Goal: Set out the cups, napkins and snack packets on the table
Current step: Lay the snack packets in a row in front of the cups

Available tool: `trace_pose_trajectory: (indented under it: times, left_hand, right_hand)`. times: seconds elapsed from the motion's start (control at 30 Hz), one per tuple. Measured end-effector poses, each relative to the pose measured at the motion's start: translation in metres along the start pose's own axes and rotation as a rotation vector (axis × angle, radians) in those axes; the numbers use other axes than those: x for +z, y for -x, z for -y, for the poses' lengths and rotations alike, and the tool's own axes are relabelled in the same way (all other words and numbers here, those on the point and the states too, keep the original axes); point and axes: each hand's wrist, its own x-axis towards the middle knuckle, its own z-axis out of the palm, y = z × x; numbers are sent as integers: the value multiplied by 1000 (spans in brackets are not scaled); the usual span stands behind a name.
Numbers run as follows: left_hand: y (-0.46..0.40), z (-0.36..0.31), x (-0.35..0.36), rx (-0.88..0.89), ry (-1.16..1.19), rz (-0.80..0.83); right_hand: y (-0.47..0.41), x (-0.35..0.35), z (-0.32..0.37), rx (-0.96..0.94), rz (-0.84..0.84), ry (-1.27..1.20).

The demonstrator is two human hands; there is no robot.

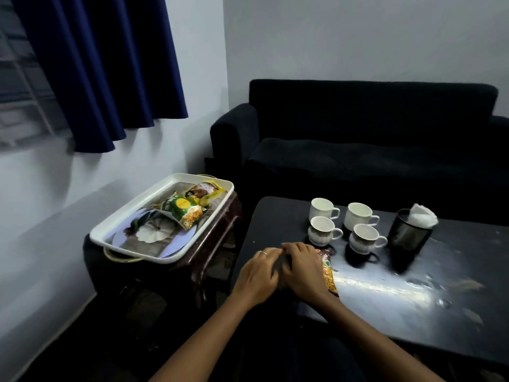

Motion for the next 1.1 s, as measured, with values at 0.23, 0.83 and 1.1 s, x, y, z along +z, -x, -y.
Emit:
trace_pose_trajectory:
  times: [0.23, 0.83, 1.1]
  left_hand:
    - [12, 51, -68, -121, 43, -267]
    - [13, 168, -138, -629, 139, -86]
    - [5, 164, -139, -755, 344, -120]
  right_hand:
    - [-35, 13, 79, -196, 14, -148]
    - [-127, 92, 186, -231, 79, 27]
    - [-130, 99, 189, -260, 42, 140]
